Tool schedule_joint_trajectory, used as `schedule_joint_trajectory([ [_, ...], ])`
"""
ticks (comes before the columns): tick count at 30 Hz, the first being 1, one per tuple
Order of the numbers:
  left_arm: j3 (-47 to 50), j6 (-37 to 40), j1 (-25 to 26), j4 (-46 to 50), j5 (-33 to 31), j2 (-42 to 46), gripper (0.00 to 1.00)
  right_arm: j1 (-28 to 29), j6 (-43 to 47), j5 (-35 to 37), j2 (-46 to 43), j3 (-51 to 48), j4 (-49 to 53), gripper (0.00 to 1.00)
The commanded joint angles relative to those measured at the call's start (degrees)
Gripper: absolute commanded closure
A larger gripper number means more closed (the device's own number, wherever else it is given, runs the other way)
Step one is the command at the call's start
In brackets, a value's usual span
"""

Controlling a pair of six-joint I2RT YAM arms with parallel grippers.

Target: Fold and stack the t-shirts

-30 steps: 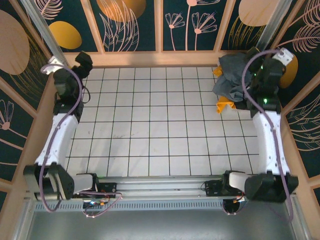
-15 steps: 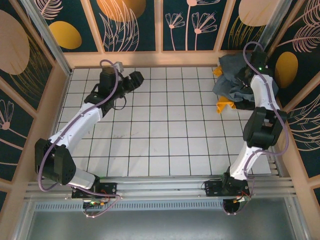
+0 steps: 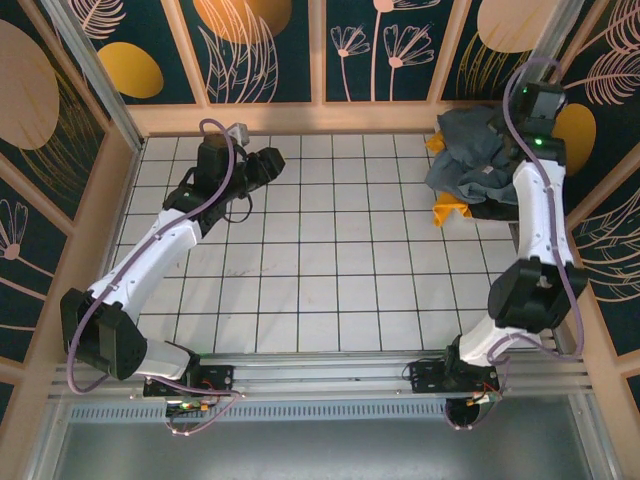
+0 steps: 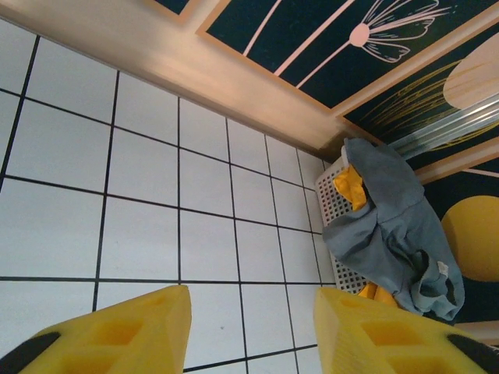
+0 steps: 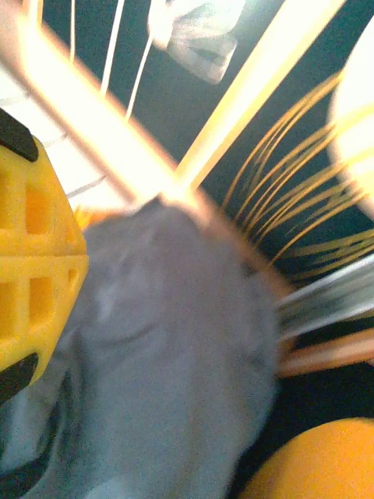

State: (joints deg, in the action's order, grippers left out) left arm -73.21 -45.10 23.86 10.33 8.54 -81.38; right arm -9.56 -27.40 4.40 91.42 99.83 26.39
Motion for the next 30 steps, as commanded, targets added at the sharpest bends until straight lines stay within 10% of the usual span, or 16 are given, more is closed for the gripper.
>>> schedule_joint_trajectory([
  [1,-2.84,0.4,-0.1,1.33,-0.47,-1.03,0.58,0.58,-0.13,-2.71,-2.48,4.58,-5.96,1.0],
  [6,-4.68,0.32,-0.1,1.8,0.55,-2.36,0.57,1.41,-1.38,-0.78,-0.43,12.82,1.04,0.99],
  [10,-4.86,0.01,-0.08,1.42,2.81,-2.3,0.52,0.24,-6.33,0.15,0.78,10.32,10.64,0.48],
  [15,-5.22,1.73,0.22,-0.77,9.02,-1.57,0.42,-0.18,-14.69,-5.07,0.91,2.91,17.28,0.22],
  [30,1.46,0.59,0.66,-0.05,9.41,3.48,0.41,-2.57,-38.55,-13.62,6.92,-8.1,22.42,0.11],
])
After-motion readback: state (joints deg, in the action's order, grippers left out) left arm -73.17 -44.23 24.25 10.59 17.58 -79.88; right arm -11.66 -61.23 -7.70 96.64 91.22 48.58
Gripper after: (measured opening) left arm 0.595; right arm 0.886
